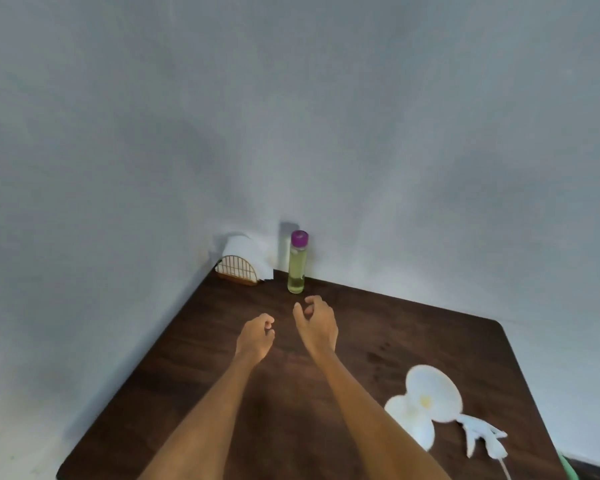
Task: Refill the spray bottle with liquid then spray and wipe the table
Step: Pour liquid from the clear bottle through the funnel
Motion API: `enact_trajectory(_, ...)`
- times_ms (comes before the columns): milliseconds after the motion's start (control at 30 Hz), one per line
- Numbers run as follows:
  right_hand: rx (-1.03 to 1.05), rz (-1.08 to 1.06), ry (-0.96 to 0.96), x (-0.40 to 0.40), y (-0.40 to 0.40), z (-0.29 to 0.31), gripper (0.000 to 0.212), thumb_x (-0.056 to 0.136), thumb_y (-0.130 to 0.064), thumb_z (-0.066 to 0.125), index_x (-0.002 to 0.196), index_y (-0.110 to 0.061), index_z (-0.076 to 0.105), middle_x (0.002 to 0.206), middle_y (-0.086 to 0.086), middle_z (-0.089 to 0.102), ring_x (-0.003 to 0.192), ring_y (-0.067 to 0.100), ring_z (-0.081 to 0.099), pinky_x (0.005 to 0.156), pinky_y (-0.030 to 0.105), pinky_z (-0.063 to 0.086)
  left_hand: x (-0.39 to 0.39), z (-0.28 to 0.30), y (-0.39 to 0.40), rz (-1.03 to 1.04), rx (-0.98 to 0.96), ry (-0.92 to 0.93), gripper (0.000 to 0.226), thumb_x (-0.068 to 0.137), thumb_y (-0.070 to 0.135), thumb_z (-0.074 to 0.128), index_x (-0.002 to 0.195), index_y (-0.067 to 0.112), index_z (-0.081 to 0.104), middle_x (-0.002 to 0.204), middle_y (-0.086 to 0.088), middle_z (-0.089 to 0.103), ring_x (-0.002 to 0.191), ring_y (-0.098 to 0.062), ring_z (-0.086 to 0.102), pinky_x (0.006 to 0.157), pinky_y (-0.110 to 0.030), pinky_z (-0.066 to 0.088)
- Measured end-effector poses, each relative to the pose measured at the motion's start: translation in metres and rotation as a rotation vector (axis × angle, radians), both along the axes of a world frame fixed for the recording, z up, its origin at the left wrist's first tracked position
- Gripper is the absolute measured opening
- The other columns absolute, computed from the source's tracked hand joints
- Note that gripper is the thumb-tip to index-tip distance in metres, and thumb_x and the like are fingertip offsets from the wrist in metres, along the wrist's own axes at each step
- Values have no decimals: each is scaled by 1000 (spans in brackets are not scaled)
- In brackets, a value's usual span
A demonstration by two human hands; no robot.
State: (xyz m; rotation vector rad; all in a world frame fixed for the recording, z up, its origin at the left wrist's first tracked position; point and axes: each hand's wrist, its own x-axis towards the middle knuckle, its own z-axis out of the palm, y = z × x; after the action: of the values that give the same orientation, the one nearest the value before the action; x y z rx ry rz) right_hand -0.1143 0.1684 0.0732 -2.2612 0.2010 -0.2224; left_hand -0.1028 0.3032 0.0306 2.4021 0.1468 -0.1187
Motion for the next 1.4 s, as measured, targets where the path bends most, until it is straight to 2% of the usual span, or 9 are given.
enact_trajectory(200,45,-23,89,94,17,-31,42,86,-38,57,122,-17,48,113,2,55,109,18,49,85,32,45,75,-36,27,11,10,75,31,91,12,54,122,15,56,122,-3,61,113,-15,57,91,-27,47)
enact_trajectory(367,125,-99,100,171,23,-48,69,81,-38,66,136,-14,33,132,8,45,125,23,39,96,34,40,131,-54,32,-40,2,102,30,92,13,53,122,17,56,122,-3,61,114,-16,57,91,-27,46)
enact_trajectory(433,138,-135,94,196,22,-52,74,78,-36,70,137,-12,32,133,9,45,125,26,41,96,36,41,146,-58,31,-64,-12,102,30,92,12,53,122,16,56,121,-3,62,114,-16,57,92,-28,46)
enact_trajectory(533,153,-157,59,226,22,-59,69,76,-29,72,133,-11,38,128,10,52,119,28,49,92,38,46,161,-68,32,-86,-36,105,30,92,12,53,122,17,55,121,-3,61,114,-15,57,94,-28,48)
enact_trajectory(667,156,-142,31,237,20,-65,59,75,-26,74,124,-9,46,116,10,60,107,27,58,82,31,47,160,-83,37,-128,-33,117,30,93,13,51,122,17,56,121,-2,63,113,-13,57,93,-26,48)
enact_trajectory(867,210,-125,-14,200,13,-64,48,72,-24,77,111,-11,52,101,5,63,94,21,62,77,26,49,145,-79,32,-111,-114,98,28,95,16,48,120,12,58,119,-5,65,111,-16,60,89,-24,47)
enact_trajectory(1033,164,-61,17,141,0,-68,50,66,-33,79,106,-15,56,97,2,66,90,17,63,81,34,54,127,-46,14,-62,-284,-3,30,93,30,53,112,8,61,107,-8,68,105,-21,63,79,-23,45)
enact_trajectory(1200,180,-42,36,68,-9,-61,48,70,-40,76,107,-19,54,100,1,67,93,16,64,83,33,55,80,-12,-18,-144,-368,-65,67,79,42,68,134,14,43,120,-5,60,112,-19,56,94,-33,48)
enact_trajectory(1400,254,-46,5,-24,-20,-48,46,73,-32,76,112,-18,56,97,-1,68,86,13,65,76,22,52,2,19,-39,-301,-302,-196,65,79,41,69,136,21,42,120,1,61,111,-15,57,97,-39,50)
